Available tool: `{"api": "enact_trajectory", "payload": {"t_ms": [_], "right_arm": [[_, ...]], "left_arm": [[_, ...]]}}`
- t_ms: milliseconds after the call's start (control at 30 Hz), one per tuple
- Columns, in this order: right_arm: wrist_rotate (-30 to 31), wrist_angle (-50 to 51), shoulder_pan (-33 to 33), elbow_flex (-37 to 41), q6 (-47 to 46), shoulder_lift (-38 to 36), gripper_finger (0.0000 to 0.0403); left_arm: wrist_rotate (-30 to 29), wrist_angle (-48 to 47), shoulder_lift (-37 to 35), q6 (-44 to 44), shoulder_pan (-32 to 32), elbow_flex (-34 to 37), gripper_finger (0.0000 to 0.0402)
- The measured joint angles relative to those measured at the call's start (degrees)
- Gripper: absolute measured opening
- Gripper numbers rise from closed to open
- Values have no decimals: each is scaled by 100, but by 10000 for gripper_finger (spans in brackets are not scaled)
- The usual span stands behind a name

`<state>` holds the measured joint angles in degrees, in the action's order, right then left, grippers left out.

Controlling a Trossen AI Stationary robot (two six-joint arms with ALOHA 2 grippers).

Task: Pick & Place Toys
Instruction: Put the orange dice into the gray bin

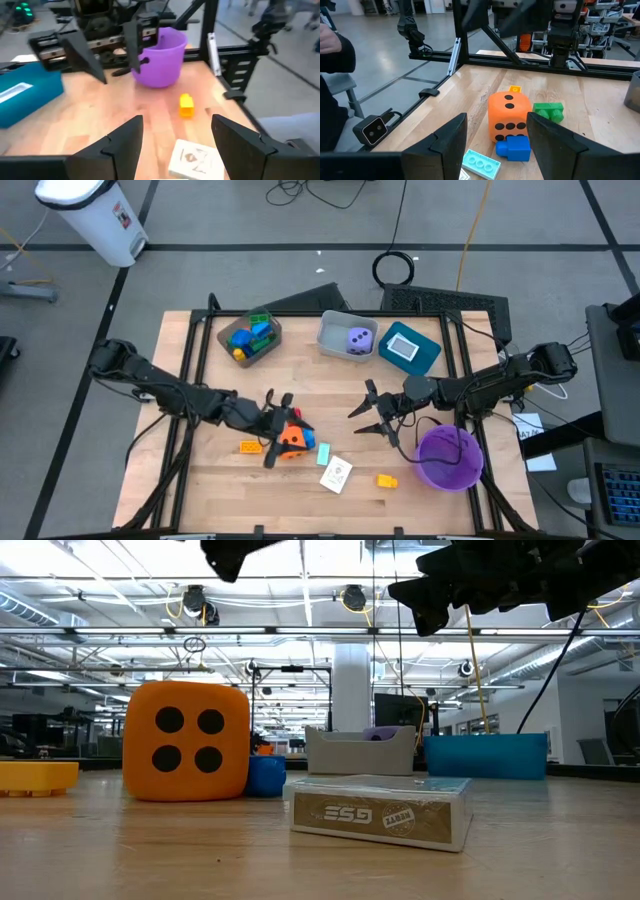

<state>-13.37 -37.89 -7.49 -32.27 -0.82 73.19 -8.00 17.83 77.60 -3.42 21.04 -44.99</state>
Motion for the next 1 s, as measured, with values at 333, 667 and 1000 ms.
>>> {"api": "enact_trajectory", "payload": {"t_ms": [333, 667, 1000], "right_arm": [[-1, -135, 0, 0, -2, 2, 197], [-1, -125, 0, 0, -8, 2, 197], [-1, -129, 0, 0, -51, 2, 196]], "left_arm": [[-412, -284, 0, 71, -6, -3, 243], [-407, -1750, 47, -928, -37, -4, 243], [-400, -1986, 71, -1268, -116, -66, 244]]}}
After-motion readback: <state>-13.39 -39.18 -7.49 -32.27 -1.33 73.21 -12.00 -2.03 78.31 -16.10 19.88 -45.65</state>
